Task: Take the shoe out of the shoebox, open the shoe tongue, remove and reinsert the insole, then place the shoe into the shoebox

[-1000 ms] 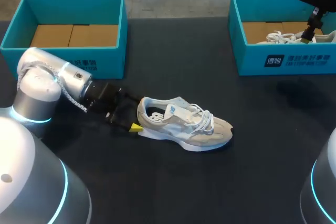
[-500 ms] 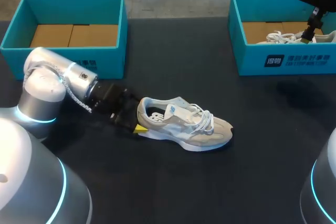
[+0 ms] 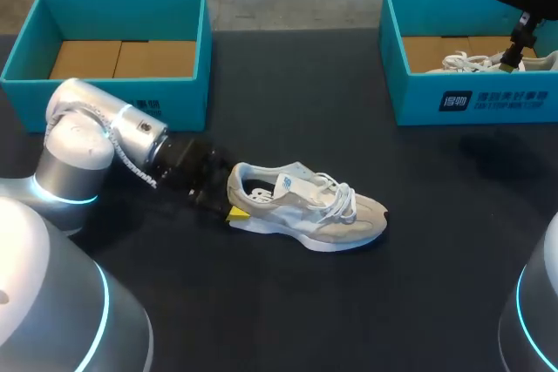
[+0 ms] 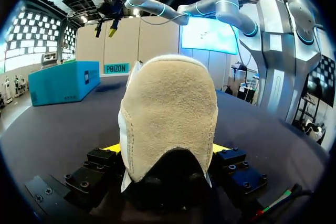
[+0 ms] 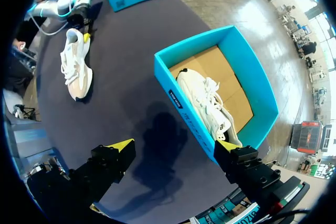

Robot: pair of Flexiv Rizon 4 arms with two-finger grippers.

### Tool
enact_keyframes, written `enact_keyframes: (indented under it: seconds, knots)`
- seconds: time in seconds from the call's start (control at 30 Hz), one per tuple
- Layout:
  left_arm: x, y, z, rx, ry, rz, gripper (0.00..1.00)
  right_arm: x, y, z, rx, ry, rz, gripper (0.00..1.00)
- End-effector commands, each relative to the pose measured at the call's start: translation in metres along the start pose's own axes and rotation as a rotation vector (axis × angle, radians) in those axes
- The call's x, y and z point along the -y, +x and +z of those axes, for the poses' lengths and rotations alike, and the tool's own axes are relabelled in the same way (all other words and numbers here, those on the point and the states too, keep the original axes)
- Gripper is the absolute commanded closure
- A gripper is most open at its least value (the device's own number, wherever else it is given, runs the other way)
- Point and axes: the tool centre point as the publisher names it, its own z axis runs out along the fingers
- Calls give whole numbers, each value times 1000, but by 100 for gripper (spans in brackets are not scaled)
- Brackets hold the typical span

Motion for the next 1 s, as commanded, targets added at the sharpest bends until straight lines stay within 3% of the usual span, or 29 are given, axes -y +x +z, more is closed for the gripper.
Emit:
enact_keyframes:
  seconds: [0.03, 0.3, 1.0]
  knots:
    - [0, 2, 0, 3, 2, -2, 100, 0, -1, 0, -1, 0, 0, 0]
    - [0, 12, -3, 38, 10, -21, 100, 0, -1, 0, -1, 0, 0, 0]
    - [-2, 38, -16, 265, 85, -85, 100, 0, -1, 0, -1, 0, 0, 0]
